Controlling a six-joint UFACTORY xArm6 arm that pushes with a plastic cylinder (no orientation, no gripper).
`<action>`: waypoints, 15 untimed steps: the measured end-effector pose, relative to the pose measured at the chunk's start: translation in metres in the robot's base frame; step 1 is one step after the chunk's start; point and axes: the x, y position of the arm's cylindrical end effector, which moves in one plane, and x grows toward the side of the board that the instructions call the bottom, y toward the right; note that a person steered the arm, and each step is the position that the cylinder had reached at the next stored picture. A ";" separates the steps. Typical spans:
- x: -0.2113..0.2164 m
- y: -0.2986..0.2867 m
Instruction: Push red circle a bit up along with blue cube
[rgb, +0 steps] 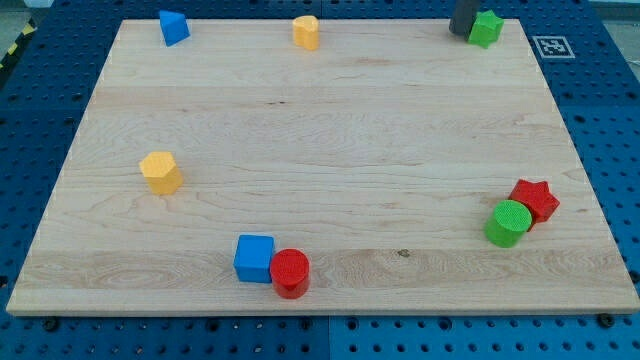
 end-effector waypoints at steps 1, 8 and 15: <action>0.000 0.001; 0.165 -0.090; 0.402 -0.206</action>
